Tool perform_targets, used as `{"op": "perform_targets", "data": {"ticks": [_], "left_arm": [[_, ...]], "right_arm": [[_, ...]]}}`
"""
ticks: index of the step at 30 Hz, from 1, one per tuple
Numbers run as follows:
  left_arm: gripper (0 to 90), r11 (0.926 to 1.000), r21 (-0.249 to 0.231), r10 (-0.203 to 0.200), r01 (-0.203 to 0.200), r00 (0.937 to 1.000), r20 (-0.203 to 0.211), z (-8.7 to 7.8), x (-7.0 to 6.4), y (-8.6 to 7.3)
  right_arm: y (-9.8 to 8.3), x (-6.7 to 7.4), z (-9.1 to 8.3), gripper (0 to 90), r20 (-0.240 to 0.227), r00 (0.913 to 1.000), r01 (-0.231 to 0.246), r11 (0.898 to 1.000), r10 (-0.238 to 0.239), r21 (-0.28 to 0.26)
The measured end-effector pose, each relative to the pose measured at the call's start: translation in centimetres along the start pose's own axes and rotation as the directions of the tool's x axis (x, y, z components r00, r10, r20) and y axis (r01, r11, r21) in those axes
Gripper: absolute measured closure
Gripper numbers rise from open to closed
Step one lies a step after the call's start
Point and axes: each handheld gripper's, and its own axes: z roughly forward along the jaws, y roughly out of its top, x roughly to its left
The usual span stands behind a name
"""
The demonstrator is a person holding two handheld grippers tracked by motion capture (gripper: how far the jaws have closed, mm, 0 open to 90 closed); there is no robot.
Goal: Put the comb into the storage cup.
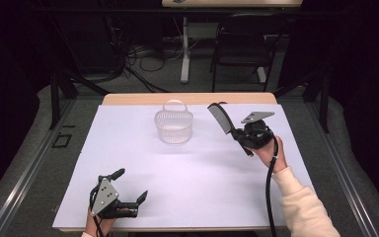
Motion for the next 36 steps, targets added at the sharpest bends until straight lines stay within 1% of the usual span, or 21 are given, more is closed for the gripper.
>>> {"op": "perform_targets", "data": {"ticks": [1,6,8,12,16,19,22,23,31,36], "left_arm": [[0.4,1.0,0.003,-0.001,0.001,1.0,0.0,0.0,0.0,0.0],[0.4,1.0,0.0,-0.005,0.005,1.0,-0.002,0.0,0.0,0.0],[0.4,1.0,0.002,-0.005,0.005,1.0,-0.001,0.1,0.1,-0.1],[0.4,1.0,0.002,0.001,-0.001,1.0,0.001,0.0,0.0,0.0],[0.4,1.0,0.001,-0.003,0.003,1.0,0.0,0.0,0.1,-0.1],[0.4,1.0,0.001,-0.004,0.004,1.0,0.0,0.1,0.0,-0.1],[0.4,1.0,0.0,-0.001,0.001,1.0,0.0,0.0,0.0,0.0],[0.4,1.0,0.0,-0.002,0.002,1.0,0.0,0.0,0.1,0.0],[0.4,1.0,-0.001,0.0,0.0,1.0,0.002,0.0,0.0,0.0],[0.4,1.0,0.0,0.004,-0.004,1.0,0.003,0.0,0.0,0.0]], "right_arm": [[0.2,0.1,0.0,72.4,0.002,1.0,0.007,1.0,-0.007,-0.009],[0.5,0.3,0.1,72.4,0.001,0.9999,0.011,1.0,-0.011,-0.016],[0.6,0.4,0.1,72.5,0.006,0.9998,0.02,1.0,-0.02,-0.017],[1.0,0.7,0.3,72.4,0.007,0.9994,0.035,0.999,-0.034,-0.032],[1.3,0.8,0.4,72.5,0.009,0.9993,0.037,0.998,-0.037,-0.041],[1.5,0.9,0.5,72.5,0.013,0.9992,0.038,0.997,-0.037,-0.061],[1.6,0.9,0.6,72.5,0.011,0.9992,0.04,0.997,-0.039,-0.07],[1.6,0.9,0.6,72.4,0.009,0.9993,0.037,0.996,-0.036,-0.081],[1.6,0.7,0.5,72.4,0.016,0.9994,0.031,0.994,-0.03,-0.101],[1.8,0.6,0.5,72.5,0.022,0.9989,0.043,0.992,-0.041,-0.12]]}}
